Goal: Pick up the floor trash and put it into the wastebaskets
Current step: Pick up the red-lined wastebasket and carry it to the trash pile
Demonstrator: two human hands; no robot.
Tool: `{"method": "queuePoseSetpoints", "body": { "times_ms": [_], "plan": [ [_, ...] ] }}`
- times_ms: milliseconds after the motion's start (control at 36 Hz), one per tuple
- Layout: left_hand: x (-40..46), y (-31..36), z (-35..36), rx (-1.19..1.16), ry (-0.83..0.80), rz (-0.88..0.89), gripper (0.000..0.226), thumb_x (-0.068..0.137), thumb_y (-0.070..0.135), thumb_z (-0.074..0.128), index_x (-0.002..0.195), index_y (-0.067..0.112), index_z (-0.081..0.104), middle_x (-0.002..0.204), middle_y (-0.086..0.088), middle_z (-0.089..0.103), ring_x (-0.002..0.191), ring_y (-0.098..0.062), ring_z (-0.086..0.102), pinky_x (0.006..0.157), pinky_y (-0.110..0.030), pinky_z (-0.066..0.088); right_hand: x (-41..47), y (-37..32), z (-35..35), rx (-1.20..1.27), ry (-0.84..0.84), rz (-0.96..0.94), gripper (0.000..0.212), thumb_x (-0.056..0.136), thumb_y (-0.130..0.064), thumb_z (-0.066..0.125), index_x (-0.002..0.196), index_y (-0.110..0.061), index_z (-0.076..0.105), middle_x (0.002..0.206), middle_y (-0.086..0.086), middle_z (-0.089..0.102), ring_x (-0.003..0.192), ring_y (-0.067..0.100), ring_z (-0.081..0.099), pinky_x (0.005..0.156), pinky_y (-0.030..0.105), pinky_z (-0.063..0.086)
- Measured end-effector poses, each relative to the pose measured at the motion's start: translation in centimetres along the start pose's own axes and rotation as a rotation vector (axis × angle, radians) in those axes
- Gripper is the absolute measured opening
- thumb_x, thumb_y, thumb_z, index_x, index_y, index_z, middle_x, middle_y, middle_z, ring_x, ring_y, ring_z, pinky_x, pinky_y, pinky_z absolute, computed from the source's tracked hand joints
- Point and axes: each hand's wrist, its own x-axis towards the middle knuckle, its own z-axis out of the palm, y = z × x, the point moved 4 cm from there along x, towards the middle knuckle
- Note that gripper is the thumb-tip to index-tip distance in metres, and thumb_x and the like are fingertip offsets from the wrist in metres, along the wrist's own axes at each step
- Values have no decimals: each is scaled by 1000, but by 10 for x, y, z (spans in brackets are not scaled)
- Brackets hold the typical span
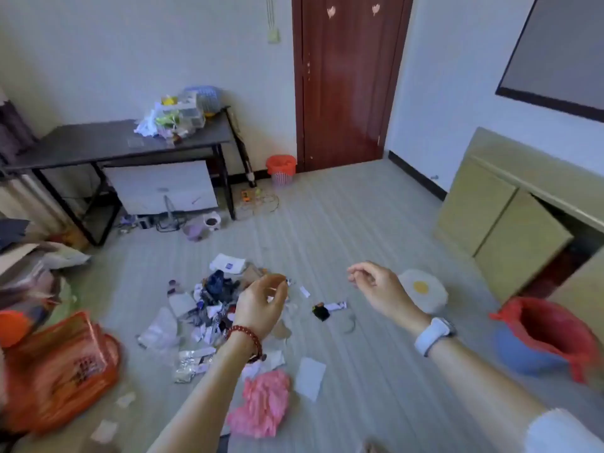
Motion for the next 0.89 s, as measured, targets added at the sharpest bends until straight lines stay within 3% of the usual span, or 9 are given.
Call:
{"method": "queuePoseSetpoints", "body": {
  "times_ms": [167,306,389,472,583,889],
  "plan": [
    [86,-10,91,134,-172,-8,23,92,19,51,109,9,64,99,-3,66,85,-9,57,76,-19,42,60,93,-34,-72,1,166,18,91,-3,48,99,-1,64,86,4,63,92,32,64,90,42,49],
    [207,11,173,214,-308,-43,27,93,24,49,115,14,60,112,-3,65,87,-8,54,78,-20,43,163,153,-85,-97,44,266,18,92,-8,49,101,-6,64,90,5,66,90,25,64,81,37,52],
    [275,34,212,242,-344,-43,27,94,24,47,117,16,58,116,-2,61,92,-10,55,79,-21,43,226,174,-108,-166,19,300,21,92,-14,48,106,-11,63,98,4,69,96,22,64,85,34,50],
    [334,54,233,265,-319,2,28,94,23,46,119,14,57,117,-4,60,101,-15,57,81,-20,41,287,182,-122,-214,-43,302,23,93,-15,46,111,-12,61,102,6,69,98,21,63,86,29,46],
    [405,53,230,266,-247,-20,27,93,22,47,116,14,59,115,-4,62,102,-17,58,82,-24,44,374,180,-117,-257,-106,261,25,93,-13,46,113,-9,61,114,8,64,108,23,59,95,32,44],
    [627,-40,197,317,-72,-199,25,93,20,48,113,13,61,112,-5,62,99,-20,59,81,-23,42,628,180,-38,-343,-286,107,26,93,-15,44,113,-10,60,112,5,63,104,21,58,89,31,44]
  ]
}}
